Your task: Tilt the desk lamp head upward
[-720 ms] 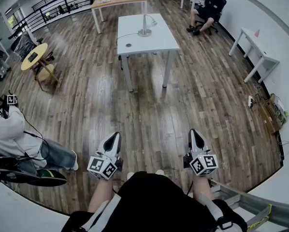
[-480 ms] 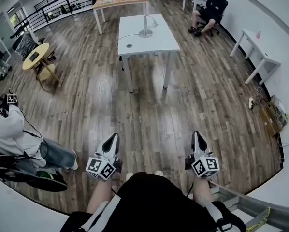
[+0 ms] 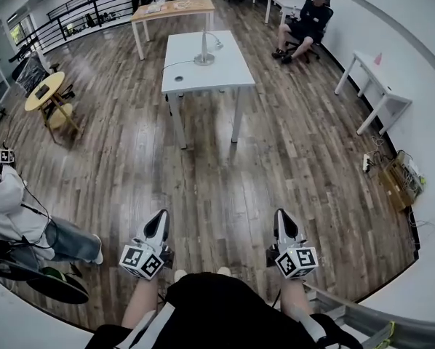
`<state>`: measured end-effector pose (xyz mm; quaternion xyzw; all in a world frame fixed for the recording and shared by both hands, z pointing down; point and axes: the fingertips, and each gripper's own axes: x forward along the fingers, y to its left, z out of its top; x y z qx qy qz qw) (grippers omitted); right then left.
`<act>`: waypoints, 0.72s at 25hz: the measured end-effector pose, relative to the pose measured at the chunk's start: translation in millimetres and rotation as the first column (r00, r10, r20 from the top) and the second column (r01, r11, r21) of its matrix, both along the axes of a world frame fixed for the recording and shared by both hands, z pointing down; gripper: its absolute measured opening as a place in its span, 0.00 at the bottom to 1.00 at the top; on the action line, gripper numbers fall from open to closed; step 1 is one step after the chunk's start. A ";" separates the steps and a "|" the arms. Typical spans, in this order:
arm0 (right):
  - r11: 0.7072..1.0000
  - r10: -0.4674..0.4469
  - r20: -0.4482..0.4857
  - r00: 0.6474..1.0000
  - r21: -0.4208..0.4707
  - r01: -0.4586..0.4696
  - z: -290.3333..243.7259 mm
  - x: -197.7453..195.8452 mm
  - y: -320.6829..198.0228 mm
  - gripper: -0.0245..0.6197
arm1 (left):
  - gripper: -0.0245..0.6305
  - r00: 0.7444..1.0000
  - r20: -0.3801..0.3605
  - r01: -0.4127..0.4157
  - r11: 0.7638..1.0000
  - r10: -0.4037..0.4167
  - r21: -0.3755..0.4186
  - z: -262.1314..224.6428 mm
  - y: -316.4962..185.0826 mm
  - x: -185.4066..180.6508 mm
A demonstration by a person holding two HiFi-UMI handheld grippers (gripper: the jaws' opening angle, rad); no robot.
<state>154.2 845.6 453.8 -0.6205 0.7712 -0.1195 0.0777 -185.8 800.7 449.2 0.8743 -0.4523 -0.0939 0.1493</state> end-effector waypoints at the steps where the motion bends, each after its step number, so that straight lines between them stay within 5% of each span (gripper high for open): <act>1: 1.000 -0.013 -0.004 1.000 -0.003 0.013 2.0 -0.3 1.6 0.05 | 0.04 1.000 -0.004 0.001 1.000 -0.001 -0.009 4.5 3.1 2.5; 10: 1.000 -0.022 0.039 0.999 -0.015 0.022 21.2 5.8 -8.9 0.05 | 0.04 0.999 0.037 -0.018 1.000 0.018 -0.013 13.6 -7.5 15.3; 18: 1.000 -0.009 0.024 1.000 0.012 0.009 2.9 -5.0 -71.7 0.05 | 0.04 0.999 0.030 -0.038 0.998 0.037 0.042 5.1 -76.0 9.6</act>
